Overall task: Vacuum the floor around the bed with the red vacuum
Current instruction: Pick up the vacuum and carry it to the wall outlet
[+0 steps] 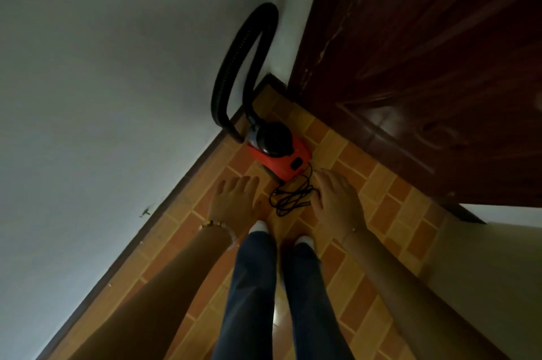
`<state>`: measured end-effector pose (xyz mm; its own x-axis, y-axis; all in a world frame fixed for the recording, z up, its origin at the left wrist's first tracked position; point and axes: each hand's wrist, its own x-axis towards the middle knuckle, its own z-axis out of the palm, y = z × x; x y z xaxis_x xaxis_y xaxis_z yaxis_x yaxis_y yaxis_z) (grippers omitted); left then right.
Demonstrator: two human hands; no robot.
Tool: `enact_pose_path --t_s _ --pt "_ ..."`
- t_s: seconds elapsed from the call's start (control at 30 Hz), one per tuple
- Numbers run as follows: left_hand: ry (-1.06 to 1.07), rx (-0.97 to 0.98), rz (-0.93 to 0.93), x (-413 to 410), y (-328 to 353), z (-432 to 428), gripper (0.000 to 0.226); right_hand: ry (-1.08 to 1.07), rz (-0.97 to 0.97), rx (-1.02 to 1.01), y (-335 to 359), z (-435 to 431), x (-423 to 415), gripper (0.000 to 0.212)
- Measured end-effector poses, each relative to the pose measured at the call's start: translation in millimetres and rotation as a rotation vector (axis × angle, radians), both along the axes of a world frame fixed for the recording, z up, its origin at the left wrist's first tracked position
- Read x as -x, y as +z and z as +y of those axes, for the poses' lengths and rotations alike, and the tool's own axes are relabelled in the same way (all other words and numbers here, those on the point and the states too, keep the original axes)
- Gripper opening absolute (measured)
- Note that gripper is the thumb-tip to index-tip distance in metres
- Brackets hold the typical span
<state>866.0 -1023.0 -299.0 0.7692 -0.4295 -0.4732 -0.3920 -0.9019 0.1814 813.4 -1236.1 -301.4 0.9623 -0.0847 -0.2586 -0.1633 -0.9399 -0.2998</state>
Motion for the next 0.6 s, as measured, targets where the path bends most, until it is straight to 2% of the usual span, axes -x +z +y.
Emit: enact_pose_path --t_s 0.17,0.23,0.33,0.47,0.6 --pt "-0.037 0.058 0.026 10.6 -74.3 -28.2 0.045 -0.060 0.113 -0.054 -80.2 -18.2 18.8 0.046" --pt "-0.059 0.046 0.063 19.9 -117.6 -37.0 0.048 -0.121 0.187 -0.121 -119.9 -27.9 26.4 0.048" --pt "-0.101 0.034 0.115 35.4 -187.0 -51.1 0.051 -0.326 0.268 -0.292 -184.0 -44.0 37.5 0.047" --pt "-0.087 0.050 0.190 49.6 -271.9 -72.3 0.052 -0.699 0.387 -0.622 -270.4 -58.6 48.5 0.044" --pt "-0.104 0.032 0.209 53.7 -352.7 -91.8 0.061 -0.910 0.467 -0.835 -355.2 -68.2 50.6 0.041"
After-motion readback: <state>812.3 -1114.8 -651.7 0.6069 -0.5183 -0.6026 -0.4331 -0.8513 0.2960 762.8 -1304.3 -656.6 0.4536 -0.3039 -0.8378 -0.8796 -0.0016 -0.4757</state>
